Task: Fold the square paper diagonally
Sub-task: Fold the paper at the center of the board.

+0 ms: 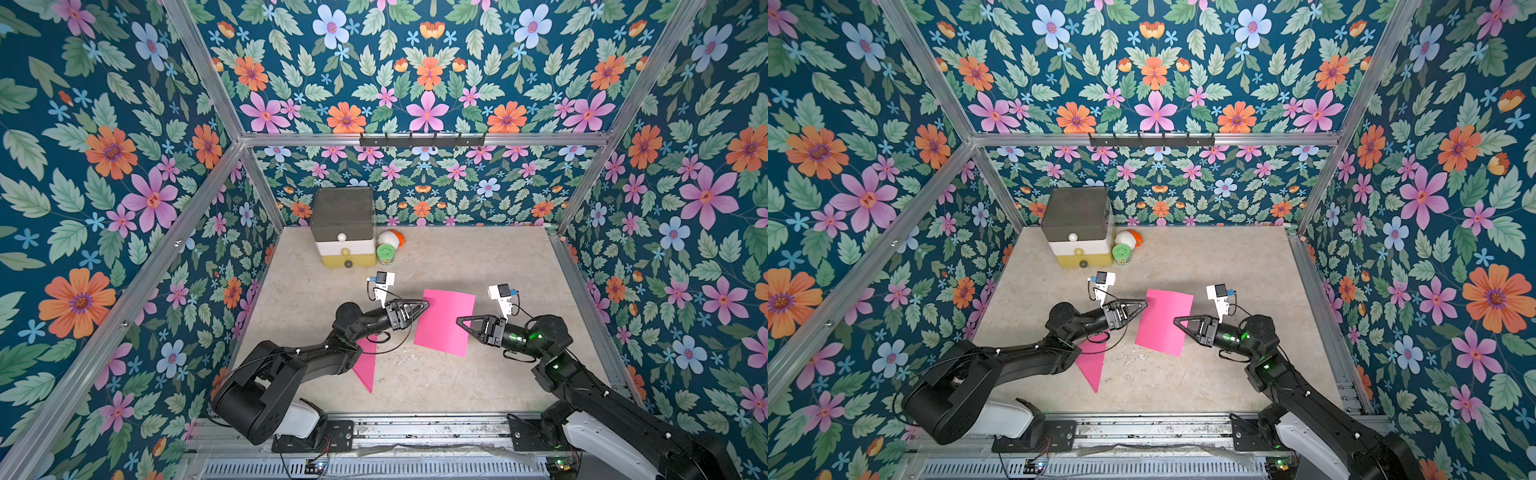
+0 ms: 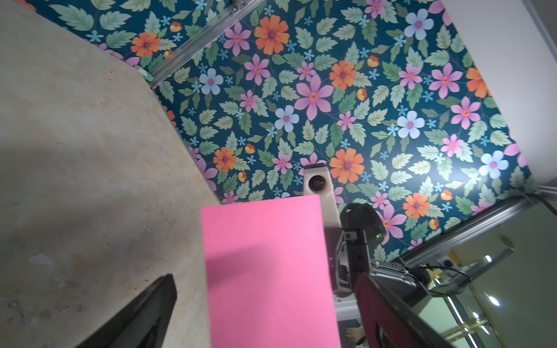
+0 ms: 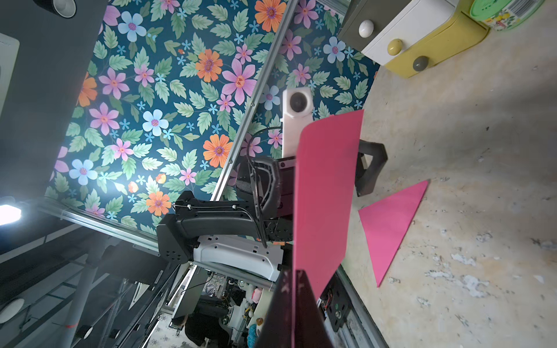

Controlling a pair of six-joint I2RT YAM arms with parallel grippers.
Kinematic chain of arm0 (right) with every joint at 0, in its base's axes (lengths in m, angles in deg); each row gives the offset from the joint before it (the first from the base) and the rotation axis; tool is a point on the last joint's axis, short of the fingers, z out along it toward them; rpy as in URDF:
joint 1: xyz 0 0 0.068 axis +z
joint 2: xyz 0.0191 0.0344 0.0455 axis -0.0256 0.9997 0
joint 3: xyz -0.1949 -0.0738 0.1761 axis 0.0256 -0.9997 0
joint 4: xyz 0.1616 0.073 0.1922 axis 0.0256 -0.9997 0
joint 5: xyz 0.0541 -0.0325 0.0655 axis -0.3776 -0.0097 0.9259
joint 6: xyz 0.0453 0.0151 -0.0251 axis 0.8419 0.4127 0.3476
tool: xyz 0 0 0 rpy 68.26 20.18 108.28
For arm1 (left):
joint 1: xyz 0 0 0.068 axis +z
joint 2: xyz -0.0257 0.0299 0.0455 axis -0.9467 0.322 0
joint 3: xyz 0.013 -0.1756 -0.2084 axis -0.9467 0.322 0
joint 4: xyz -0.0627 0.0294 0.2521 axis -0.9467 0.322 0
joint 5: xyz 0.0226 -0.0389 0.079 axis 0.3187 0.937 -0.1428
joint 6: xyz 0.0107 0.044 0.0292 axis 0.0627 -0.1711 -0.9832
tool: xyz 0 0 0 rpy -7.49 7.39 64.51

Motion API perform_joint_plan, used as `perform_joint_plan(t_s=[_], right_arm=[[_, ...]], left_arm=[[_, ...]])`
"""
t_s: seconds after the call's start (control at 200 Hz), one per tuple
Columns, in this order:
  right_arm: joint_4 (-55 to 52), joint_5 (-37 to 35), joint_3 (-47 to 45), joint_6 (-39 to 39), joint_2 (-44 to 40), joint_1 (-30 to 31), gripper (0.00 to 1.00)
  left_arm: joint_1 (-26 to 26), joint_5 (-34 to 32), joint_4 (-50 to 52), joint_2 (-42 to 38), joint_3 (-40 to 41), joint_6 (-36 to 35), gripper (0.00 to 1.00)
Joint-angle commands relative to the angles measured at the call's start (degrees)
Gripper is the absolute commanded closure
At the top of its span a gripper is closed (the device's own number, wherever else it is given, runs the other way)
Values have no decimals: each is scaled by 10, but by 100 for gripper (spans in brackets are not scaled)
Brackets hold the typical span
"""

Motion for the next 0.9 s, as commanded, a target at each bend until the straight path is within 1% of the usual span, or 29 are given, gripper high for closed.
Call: perform_joint_plan(t_s=[0.0, 0.06, 0.175, 0.195, 0.25, 0.27, 0.38, 0.505, 0.625, 0.67, 0.68, 0.7, 0.765, 0.795, 0.84, 0.895], right_arm=[[27, 5, 0, 2, 3, 0, 100], [23, 3, 1, 0, 5, 0, 100], [20, 3, -2, -1, 7, 1, 100], [19, 3, -3, -1, 6, 0, 100], [18, 2, -4, -1, 3, 1, 100], [18, 2, -4, 0, 2, 1, 100], [2, -6, -4, -5, -6, 0, 100], [-33, -16, 0, -20, -7, 0, 100], [-57, -24, -4, -32, -2, 1, 100], [-66, -30, -6, -34, -4, 1, 100], [-68, -32, -8, -35, -5, 1, 100], [-72, -33, -9, -36, -6, 1, 95], [-82, -44, -15, -40, -14, 5, 71], [-90, -50, -17, -44, -18, 11, 62], [-104, -62, -19, -51, -24, 21, 56], [-118, -80, -23, -58, -31, 40, 54]], left_arm=[[-3, 37, -99, 7, -11, 35, 13], [-9, 47, -86, 12, -20, 31, 19], [-18, 48, -55, 15, -28, 13, 35], [-19, 46, -51, 16, -27, 11, 39], [-19, 42, -47, 17, -27, 11, 58], [-19, 41, -45, 17, -28, 10, 63], [-19, 34, -41, 15, -28, 9, 69], [-19, 24, 12, 2, -36, -11, 89], [-19, 9, 70, -18, -37, -43, 94], [-19, 0, 104, -27, -39, -63, 100], [-19, -3, 111, -30, -40, -67, 100], [-20, -9, 129, -35, -41, -77, 100], [-20, -29, 187, -48, -46, -104, 100], [-21, -39, 205, -52, -47, -112, 100], [-20, -55, 227, -57, -47, -122, 100], [-21, -63, 240, -58, -48, -124, 100]])
